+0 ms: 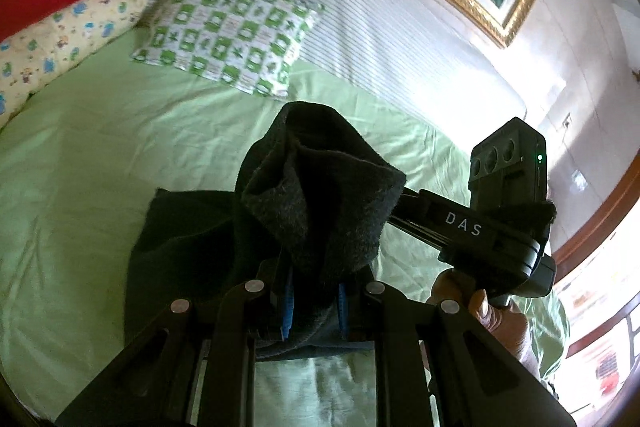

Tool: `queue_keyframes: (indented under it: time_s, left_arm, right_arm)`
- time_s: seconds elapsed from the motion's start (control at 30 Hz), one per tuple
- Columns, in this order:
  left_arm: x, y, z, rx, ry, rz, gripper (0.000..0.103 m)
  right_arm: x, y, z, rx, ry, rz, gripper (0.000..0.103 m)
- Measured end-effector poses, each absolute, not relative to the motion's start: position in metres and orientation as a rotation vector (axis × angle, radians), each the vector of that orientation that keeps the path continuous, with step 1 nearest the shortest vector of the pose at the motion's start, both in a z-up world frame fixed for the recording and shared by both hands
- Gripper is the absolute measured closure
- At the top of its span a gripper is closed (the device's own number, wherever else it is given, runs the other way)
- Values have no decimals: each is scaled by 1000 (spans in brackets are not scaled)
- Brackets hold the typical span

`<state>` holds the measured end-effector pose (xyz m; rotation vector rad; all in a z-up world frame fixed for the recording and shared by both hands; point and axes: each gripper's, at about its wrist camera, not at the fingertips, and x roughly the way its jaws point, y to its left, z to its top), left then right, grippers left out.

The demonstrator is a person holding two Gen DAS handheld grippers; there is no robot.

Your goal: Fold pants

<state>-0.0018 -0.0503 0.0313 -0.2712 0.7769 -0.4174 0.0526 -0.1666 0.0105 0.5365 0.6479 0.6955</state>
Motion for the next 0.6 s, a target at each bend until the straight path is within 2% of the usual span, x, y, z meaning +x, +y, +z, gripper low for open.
queue_keyframes:
  time_s: [0.6]
  left_arm:
    - [1,-110,-12,-146,864,-483,87]
  right_arm:
    - [27,-220,-47,673,681,569,98]
